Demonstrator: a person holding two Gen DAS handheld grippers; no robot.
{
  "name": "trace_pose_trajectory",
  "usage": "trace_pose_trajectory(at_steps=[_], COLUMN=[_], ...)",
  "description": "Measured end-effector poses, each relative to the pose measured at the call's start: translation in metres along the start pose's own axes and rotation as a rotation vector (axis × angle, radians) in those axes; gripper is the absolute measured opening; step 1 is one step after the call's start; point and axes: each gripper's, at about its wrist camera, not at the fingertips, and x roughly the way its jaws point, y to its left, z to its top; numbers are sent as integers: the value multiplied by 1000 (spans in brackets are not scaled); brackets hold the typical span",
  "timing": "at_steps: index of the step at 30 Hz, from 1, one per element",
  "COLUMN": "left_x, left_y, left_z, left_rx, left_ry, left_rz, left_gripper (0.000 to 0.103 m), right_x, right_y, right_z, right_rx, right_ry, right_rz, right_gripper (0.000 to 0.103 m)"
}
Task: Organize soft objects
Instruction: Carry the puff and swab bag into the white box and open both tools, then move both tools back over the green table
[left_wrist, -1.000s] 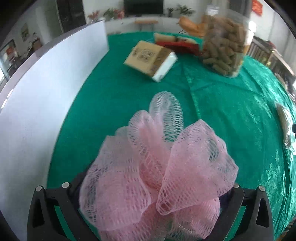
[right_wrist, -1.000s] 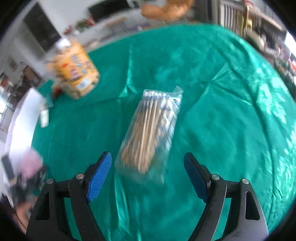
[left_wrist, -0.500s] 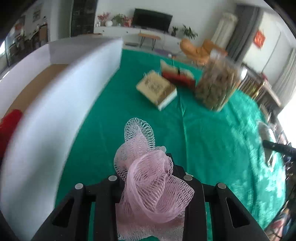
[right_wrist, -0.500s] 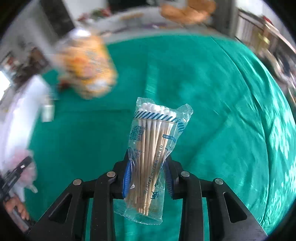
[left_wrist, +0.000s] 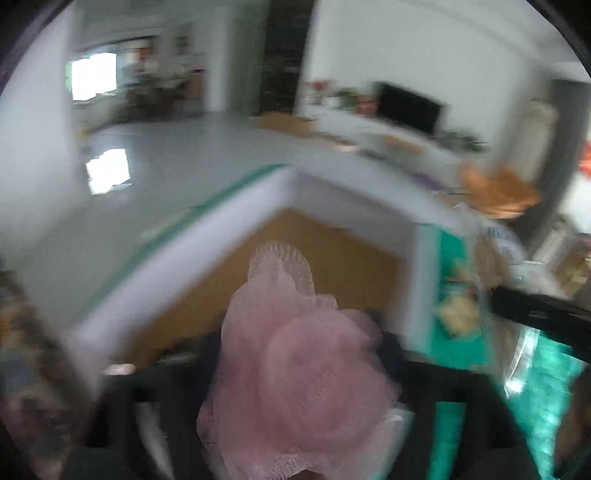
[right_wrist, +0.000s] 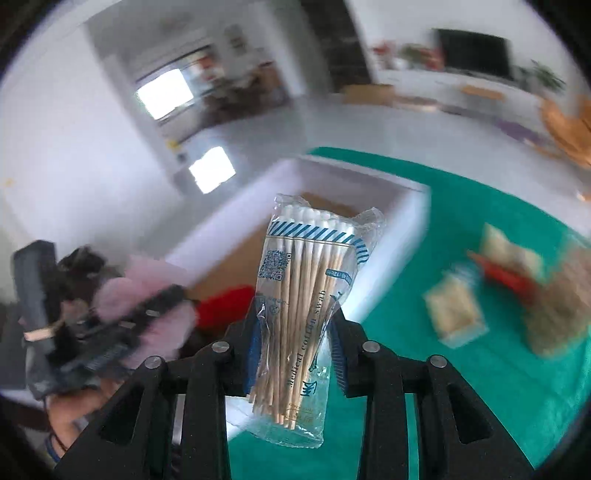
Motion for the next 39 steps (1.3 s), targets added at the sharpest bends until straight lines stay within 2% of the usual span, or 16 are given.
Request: trace_pose_trajectory(at_steps=[1, 2, 4, 6, 8, 10, 13, 16, 17, 18, 21, 23, 26, 31, 35, 39], left_x=[4, 9, 19, 24, 21, 16, 2, -14, -17, -20, -22, -10, 16, 61, 83, 88], left_y=[13, 24, 42, 53, 56, 50, 30, -22, -38, -56, -115, -151, -185, -219, -227, -221], left_z=[0, -2, -4, -9, -16, -23, -36, -51, -55, -61, -84, -106, -128, -154, -168, -180], left_rx=[-12, -20, -40, -64, -85, -99, -101, -45, -23, 10, 120, 184, 248, 310, 339, 306], left_ry=[-7, -5, 32, 52, 38, 22, 0, -2, 1, 5, 40, 89, 160, 230, 252, 250], left_rz=[68, 112, 162, 171, 157, 120, 12, -137, -169, -207, -296, -320, -301, -224, -171, -151], left_gripper=[103, 103, 103, 103, 103, 103, 103, 103, 103, 103, 103, 103, 103, 103, 103, 103], right_x=[13, 26, 41, 37, 34, 22, 12, -7, -11, -23, -48, -62, -79, -92, -91, -89], right_y=[9, 18, 25, 19, 9, -13, -53, -114, -126, -150, -193, -217, -237, -231, -222, -224], right_z=[3, 5, 7, 2, -5, -22, -61, -126, -138, -166, -211, -238, -262, -269, -275, -268], right_rx=[-2, -1, -2, 6, 6, -11, -40, -44, -39, -19, 56, 133, 231, 226, 215, 223], right_ry=[11, 29, 53, 29, 1, -15, -11, 19, 25, 39, 62, 72, 68, 24, -8, -10], right_rz=[60, 105, 124, 132, 95, 6, -181, -396, -436, -506, -602, -629, -653, -658, -676, -671], right_gripper=[75, 77, 75, 75, 75, 75, 75, 75, 75, 75, 75, 75, 75, 79, 81, 82])
